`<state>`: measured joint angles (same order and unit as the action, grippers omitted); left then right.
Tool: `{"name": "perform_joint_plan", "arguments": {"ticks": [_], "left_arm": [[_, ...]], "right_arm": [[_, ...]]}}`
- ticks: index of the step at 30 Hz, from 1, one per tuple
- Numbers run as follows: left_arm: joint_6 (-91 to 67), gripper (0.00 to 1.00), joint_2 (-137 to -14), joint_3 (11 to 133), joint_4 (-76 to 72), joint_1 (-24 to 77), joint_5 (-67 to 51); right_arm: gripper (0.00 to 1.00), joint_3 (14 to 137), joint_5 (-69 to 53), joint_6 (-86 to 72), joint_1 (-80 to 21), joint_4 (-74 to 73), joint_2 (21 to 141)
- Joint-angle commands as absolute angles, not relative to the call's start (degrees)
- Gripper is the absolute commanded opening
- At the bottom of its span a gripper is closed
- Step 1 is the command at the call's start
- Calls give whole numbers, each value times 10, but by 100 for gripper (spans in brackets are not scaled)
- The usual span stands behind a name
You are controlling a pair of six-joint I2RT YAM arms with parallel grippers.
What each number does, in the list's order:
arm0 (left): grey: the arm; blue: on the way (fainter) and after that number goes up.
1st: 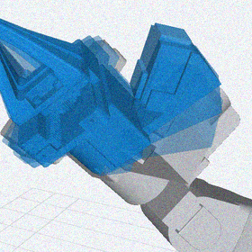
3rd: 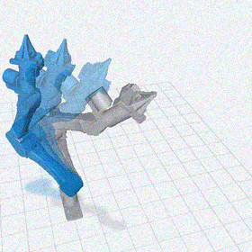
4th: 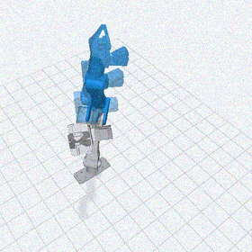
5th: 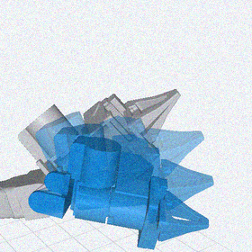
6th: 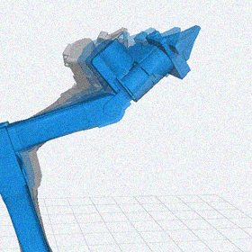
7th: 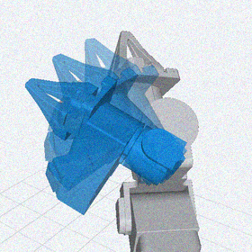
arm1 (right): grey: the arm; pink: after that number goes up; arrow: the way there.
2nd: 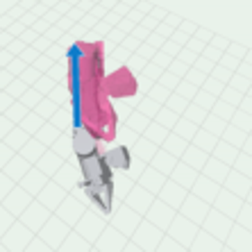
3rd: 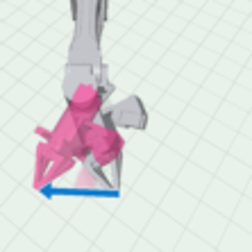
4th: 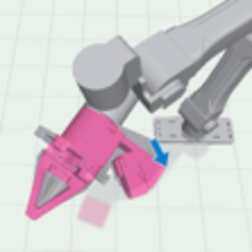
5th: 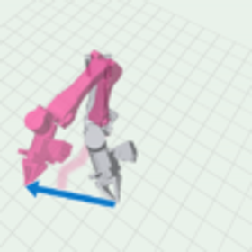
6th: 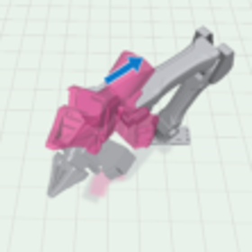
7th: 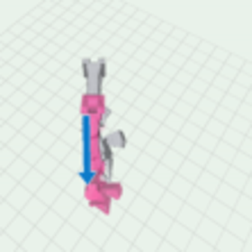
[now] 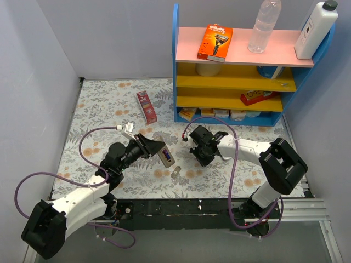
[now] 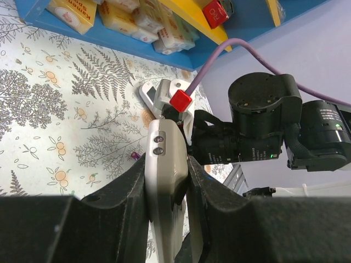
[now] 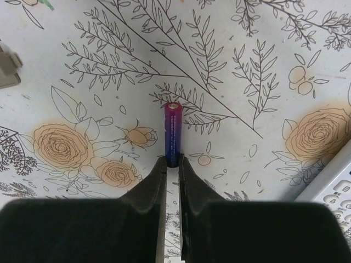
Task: Load the batteries into the remote control
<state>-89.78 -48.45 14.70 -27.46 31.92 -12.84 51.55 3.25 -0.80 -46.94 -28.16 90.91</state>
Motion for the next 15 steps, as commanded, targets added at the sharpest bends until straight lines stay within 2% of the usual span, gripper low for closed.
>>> {"name": "perform_joint_plan", "arguments": {"ticks": [1,15], "left_arm": [[-891,0,-499,135,-341,316,-140],[-878,0,-620,103,-536,316,-136]], "right_arm": [[1,534,29,-9,-468,-305,890],[1,673,-103,-104,-497,-417,810]]}}
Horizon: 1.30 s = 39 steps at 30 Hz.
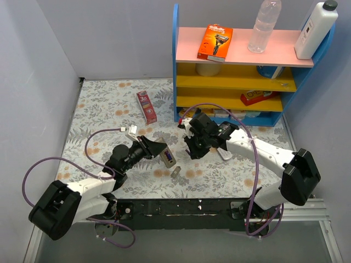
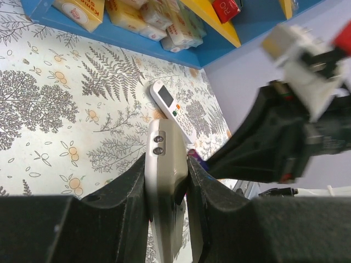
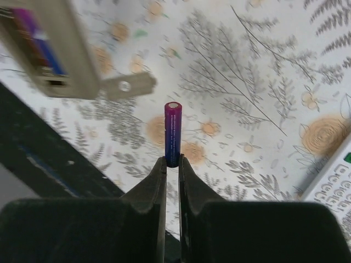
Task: Load the batteries into the remote control
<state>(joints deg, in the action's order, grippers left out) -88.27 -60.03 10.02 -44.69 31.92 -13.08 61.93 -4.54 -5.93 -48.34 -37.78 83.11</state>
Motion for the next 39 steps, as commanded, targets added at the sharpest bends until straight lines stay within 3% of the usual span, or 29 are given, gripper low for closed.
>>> {"name": "perform_joint_plan", "arguments": {"ticks": [1,13,39], "left_arm": [[-879,0,-633,105,-541,316,-134],[-933,0,-729,127,-653,320,-144],[-955,0,-728,113,-671,355,-113]], "right_arm": [[1,694,-118,-110,-500,-419,809],[1,773,-149,-156,-529,-453,854],[1,853,-107,-176,-539,-518,917]]}}
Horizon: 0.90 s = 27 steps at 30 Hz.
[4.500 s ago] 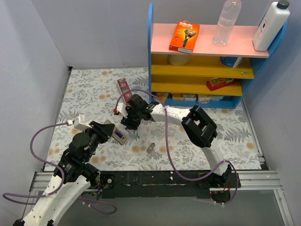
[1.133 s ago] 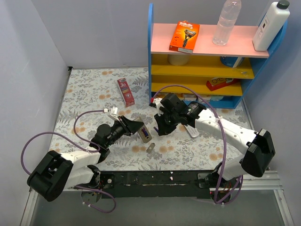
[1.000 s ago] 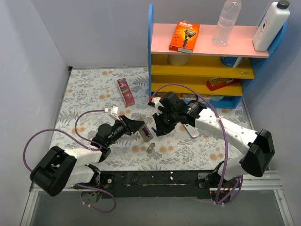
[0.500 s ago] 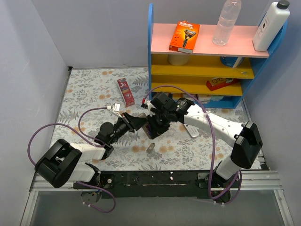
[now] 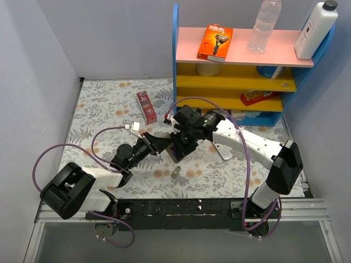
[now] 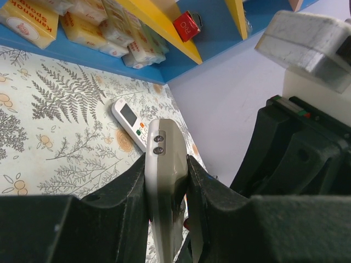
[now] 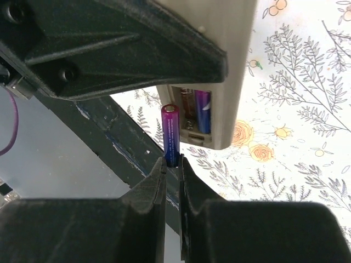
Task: Load the batteries into the remote control
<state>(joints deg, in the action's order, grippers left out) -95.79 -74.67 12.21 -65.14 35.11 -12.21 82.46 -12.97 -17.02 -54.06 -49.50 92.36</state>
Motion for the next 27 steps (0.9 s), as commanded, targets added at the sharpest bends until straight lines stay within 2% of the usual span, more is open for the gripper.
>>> {"name": "perform_joint_plan", "arguments": {"ticks": [1,27], "left_arm": [[-949,0,-729,113,-671,356,-113],[-956,0,-751,128,-691,361,-141]], "right_arm": [[1,853,-105,-176,-539,-519,917],[1,869,-106,-178,-539,-497,953]]}}
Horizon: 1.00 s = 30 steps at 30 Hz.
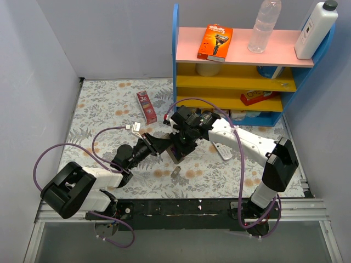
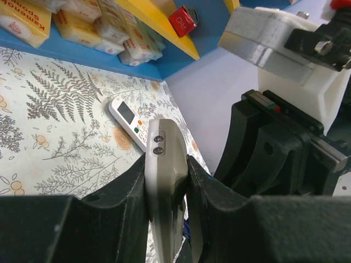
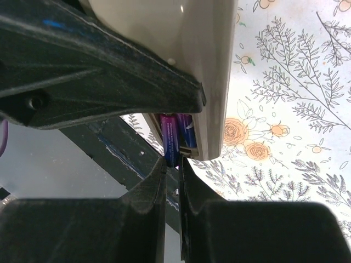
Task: Load the batteries into the remote control
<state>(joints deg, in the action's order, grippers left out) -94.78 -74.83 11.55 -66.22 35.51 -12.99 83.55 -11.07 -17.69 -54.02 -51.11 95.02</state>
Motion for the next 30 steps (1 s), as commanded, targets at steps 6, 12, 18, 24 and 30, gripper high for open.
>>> {"name": "perform_joint_plan", "arguments": {"ticks": [6,12,18,24,30], "left_arm": [[-961,0,-757,134,-693,364,-155],[-987,0,-751,130,-695,365,-144],[-1008,0,-762,128,-669,365,-127],[-1032,0,-767,130,-638,364,-112],[-1066,0,-778,123,-628,360,-99]], "right_arm": [[1,885,-93,-173,-539,-504,968],[8,885,-100,-173,-539,-504,969],[23,880,-103,-172,-539,-504,967],[35,875,-95,-175,-539,-508,959],[46,877,-91,-175,-539,-515,947]]}}
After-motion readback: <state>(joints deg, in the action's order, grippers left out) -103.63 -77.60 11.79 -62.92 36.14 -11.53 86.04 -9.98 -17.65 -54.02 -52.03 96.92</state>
